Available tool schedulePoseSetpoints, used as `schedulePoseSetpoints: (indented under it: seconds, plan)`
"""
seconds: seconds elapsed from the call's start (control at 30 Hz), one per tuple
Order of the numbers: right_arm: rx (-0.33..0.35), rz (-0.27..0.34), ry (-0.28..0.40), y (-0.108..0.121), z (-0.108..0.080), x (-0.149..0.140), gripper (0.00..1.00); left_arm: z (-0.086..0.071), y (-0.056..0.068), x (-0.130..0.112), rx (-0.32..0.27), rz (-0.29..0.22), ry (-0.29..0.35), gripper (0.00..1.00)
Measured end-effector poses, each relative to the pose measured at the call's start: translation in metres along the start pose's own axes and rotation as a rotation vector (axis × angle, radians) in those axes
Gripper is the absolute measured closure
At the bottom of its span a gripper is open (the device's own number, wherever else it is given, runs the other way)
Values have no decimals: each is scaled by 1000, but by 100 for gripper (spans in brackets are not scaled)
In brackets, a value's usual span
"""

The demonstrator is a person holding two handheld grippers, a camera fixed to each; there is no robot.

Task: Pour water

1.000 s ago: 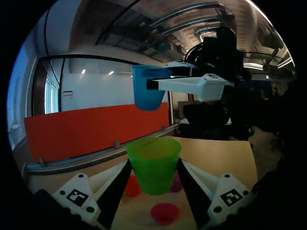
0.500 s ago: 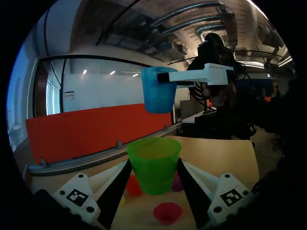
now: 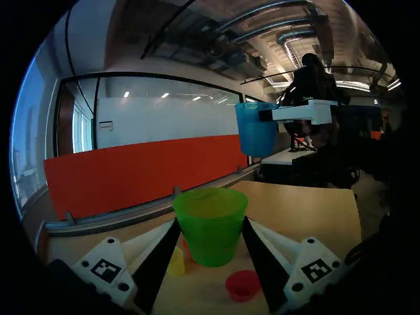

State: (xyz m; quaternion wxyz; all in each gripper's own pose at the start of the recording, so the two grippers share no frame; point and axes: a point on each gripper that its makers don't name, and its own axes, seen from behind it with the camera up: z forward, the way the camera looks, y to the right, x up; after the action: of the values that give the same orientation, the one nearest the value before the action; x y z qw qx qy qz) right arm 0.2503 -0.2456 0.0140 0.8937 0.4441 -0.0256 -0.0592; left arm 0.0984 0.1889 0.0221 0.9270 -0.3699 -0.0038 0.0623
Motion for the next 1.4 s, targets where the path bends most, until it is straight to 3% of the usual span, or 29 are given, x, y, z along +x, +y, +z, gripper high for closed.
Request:
schedulePoseSetpoints:
  seconds: [0.3,0.57,1.4]
  plan:
    - [-19,28,13,8,-19,-6,11,-7,-12,-6,27,-5,-13,18]
    - [-13,56,13,12,-26,-15,10,-9,-13,-5,35,-15,-17,18]
    - [19,22,-120,6,-30,-72,9,-10,-22,-41,31,-4,-165,18]
